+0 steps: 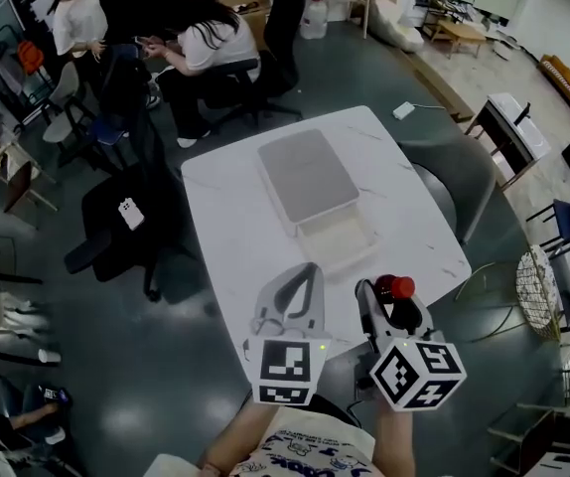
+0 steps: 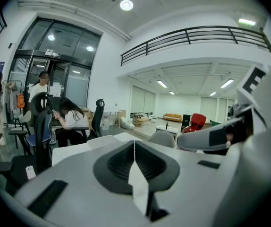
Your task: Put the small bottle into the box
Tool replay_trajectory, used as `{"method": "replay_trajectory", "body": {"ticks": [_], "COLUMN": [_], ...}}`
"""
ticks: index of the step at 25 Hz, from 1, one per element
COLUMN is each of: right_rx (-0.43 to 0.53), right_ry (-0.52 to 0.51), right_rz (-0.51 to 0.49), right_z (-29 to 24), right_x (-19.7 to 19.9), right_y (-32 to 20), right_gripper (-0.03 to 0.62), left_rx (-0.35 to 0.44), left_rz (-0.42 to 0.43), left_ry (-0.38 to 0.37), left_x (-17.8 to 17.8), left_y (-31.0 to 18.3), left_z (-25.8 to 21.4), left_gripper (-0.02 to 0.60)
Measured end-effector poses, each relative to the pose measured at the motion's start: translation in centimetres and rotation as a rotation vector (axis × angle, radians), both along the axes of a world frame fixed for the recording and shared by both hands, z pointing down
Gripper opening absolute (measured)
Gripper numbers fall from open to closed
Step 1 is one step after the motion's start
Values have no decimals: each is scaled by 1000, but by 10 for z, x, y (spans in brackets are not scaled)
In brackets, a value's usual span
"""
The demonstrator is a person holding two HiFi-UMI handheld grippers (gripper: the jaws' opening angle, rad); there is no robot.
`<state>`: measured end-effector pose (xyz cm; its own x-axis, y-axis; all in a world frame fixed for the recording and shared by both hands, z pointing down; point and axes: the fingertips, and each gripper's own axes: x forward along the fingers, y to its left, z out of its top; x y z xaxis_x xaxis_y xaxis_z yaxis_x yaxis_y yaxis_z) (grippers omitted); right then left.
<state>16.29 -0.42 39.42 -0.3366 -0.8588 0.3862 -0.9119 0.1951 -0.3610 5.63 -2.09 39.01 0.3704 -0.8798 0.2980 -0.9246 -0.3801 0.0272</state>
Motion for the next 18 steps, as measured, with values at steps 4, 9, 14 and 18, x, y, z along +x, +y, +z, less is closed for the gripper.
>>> {"method": "replay_trajectory", "body": {"ticks": [4, 9, 14, 18], "right_rx": [-32, -79, -124, -148], "right_ry": [15, 28, 44, 56], "right_rz": [-11, -23, -23, -19], "right_z": [10, 28, 44, 54], "right_x": [-6, -13, -21, -24], "right_y": [-26, -52, -69, -79], "right_gripper": [229, 229, 229, 229], "left_rx": [-37, -87, -125, -148], "left_rz": [-1, 0, 7, 13], "left_ry": [17, 34, 48, 55], "left_x": [-3, -5, -9, -11], "left_y": [-24, -48, -64, -73], "left_z": [14, 33, 48, 60], "left_gripper": [20, 20, 19, 20]}}
